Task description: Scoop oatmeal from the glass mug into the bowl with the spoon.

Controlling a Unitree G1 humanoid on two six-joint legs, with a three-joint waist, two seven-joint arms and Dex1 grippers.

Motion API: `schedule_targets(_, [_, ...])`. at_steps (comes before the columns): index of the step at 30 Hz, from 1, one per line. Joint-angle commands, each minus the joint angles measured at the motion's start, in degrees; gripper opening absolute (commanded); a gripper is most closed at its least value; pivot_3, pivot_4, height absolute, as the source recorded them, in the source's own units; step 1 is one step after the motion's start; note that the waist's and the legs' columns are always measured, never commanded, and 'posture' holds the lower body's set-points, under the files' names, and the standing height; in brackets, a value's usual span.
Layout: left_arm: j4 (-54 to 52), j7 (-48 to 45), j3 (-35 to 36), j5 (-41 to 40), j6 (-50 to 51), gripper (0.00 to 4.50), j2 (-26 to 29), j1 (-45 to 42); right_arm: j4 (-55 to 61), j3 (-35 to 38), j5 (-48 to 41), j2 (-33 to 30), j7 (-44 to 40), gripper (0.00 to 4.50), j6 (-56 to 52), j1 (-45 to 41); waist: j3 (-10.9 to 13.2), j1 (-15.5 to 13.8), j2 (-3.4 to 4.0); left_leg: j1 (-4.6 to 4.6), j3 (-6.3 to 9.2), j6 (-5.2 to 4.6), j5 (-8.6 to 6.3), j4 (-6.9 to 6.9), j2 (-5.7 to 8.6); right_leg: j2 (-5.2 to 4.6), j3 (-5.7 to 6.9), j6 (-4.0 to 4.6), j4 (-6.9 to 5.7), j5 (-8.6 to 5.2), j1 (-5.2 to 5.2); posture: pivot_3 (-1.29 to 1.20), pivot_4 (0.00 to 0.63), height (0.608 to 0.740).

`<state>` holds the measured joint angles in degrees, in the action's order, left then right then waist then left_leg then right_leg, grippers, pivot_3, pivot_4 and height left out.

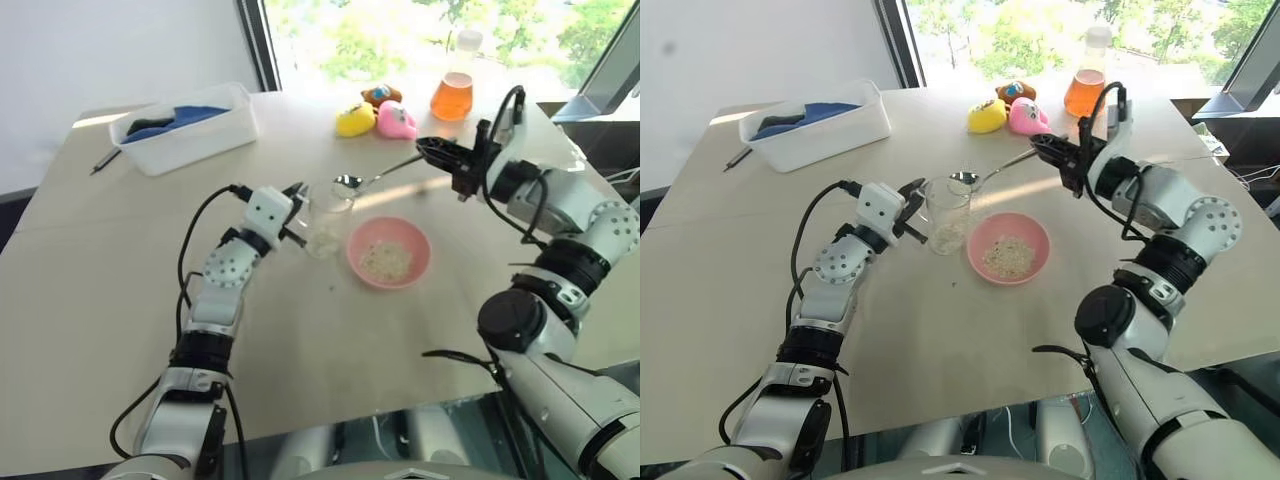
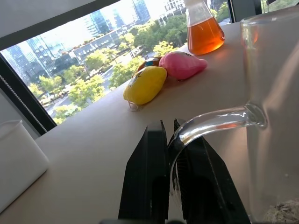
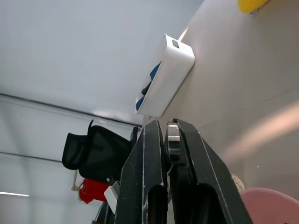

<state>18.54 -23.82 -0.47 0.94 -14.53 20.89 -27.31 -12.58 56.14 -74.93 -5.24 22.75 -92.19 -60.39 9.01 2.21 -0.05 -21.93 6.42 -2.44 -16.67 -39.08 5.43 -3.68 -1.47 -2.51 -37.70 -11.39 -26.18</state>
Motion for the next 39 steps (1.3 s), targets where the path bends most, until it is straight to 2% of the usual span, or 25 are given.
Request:
schedule_targets(1, [1.05,-0.11,-0.22,0.8,-0.08,0.09,0.75,0.68,0.09,-2.94,-8.68,-3.1,1.56,0.0,-0.31,1.54,0.0,0.0,0.0,0.0,-0.01,0.0,0.0,0.0,0.0,0.0,-0.01,0.0,0.0,0.0,0.0,0.0,0.15,0.74])
schedule_targets(9, [2.0,-0.26,0.29,0.57,-0.07,0.09,1.66,0.6,1.82,-16.12,-28.83,-14.42,8.83,0.0,9.0,12.93,0.0,0.02,-0.01,0.07,-0.08,-0.04,-0.01,0.0,-0.03,0.0,-0.05,0.0,0.04,0.0,0.1,0.0,0.15,0.74])
schedule_targets(12, [2.37,-0.21,0.26,0.51,-0.17,0.09,1.81,0.56,4.99,-21.33,-28.53,-19.5,6.84,0.0,10.82,16.08,0.0,0.08,-0.01,0.09,-0.15,-0.19,-0.1,0.0,-0.05,0.02,-0.1,-0.01,0.04,0.0,0.11,0.0,0.15,0.74])
schedule_targets(17, [2.54,-0.17,0.06,0.27,-0.08,0.09,1.66,0.57,13.13,-31.14,-18.85,-25.47,-4.11,0.0,11.52,18.06,-0.01,0.15,0.0,0.2,-0.29,-0.26,-0.14,0.0,-0.15,0.12,-0.18,-0.01,0.01,0.0,0.16,0.0,0.15,0.74])
schedule_targets(23, [2.12,-0.42,0.01,0.01,0.2,0.09,1.95,1.32,22.4,-39.66,-7.31,-29.59,-17.83,0.0,16.2,18.51,-0.02,0.02,-0.03,0.18,-0.29,-0.29,-0.16,-0.04,-0.14,0.11,-0.12,-0.03,0.06,0.0,0.19,0.0,0.15,0.74])
schedule_targets(30, [2.12,-0.5,0.08,-1.16,0.24,0.09,1.15,2.26,33.52,-55.54,14.4,-38.49,-38.67,0.0,27.49,15.87,-0.01,-0.03,-0.04,0.19,-0.27,-0.22,-0.13,-0.05,-0.14,0.12,0.1,-0.04,0.09,0.0,0.19,0.0,0.15,0.74])
schedule_targets(39, [0.71,0.12,0.7,-3.2,1.59,0.09,-0.65,3.76,39.56,-62.82,27.15,-44.09,-54.12,0.0,35.08,12.51,-0.02,-1.43,-0.09,0.15,-0.2,-0.07,-0.05,-0.05,-0.13,0.09,0.18,-0.04,0.24,0.0,0.19,0.0,0.15,0.74])
